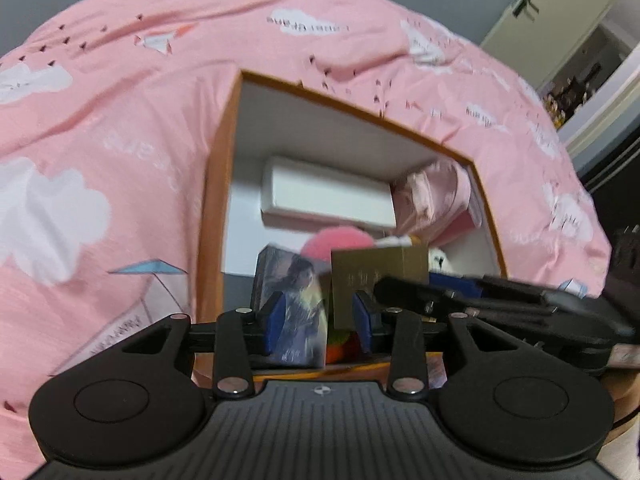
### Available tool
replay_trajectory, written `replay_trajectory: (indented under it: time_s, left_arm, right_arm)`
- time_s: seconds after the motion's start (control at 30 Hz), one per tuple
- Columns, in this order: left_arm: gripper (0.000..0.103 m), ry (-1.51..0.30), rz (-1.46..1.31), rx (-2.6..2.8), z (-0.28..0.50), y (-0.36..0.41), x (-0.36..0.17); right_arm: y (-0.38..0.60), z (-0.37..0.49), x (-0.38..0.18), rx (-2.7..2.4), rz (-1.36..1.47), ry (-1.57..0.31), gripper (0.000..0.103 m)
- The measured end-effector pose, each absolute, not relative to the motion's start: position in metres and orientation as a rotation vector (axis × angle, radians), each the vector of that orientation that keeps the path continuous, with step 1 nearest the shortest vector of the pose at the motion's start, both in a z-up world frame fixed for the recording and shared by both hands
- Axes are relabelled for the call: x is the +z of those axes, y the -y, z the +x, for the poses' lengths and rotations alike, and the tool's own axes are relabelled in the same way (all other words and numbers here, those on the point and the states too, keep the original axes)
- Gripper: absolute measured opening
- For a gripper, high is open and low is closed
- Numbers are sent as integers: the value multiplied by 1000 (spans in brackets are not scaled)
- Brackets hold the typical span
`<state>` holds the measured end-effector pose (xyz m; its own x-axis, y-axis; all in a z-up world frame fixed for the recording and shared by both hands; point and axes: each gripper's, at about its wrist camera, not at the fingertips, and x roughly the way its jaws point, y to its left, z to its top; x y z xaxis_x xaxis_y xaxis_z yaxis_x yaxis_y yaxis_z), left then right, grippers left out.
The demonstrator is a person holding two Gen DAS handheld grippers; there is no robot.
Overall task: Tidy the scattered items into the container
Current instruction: 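Lower the photo card box into the box and open the left gripper while the right lowers the gold box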
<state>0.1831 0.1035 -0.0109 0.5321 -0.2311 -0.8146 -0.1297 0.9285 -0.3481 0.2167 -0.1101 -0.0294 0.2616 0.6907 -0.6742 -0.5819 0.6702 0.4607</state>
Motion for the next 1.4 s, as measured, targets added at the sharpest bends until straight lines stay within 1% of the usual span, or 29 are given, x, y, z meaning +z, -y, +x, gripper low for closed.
replay_trajectory:
  time_s: [0.17,0.4,0.57,0.77,0.97,1.4]
  left_arm:
    - [41,-965,-400,-22,177,-118,1]
    - [41,-917,-424,-6,172,-131,4]
    - [41,-859,-453,5,170,-142,10]
    - [41,-830,-503,90,169,-160,6]
    - [41,-857,-532,156,175,-176,-10]
    - [41,-920,-540,165,192,-189,-33]
  right_arm:
    - [104,215,-30,884,134,-995,48]
    - [88,213,-35,903,92,-1017,48]
    - [86,217,-28,907,94,-1016,48]
    - [75,234,-12,897,105,-968,48]
    - [45,256,-10,898,146,-970,48]
    - [-8,297,-44,832,173,-1033,48]
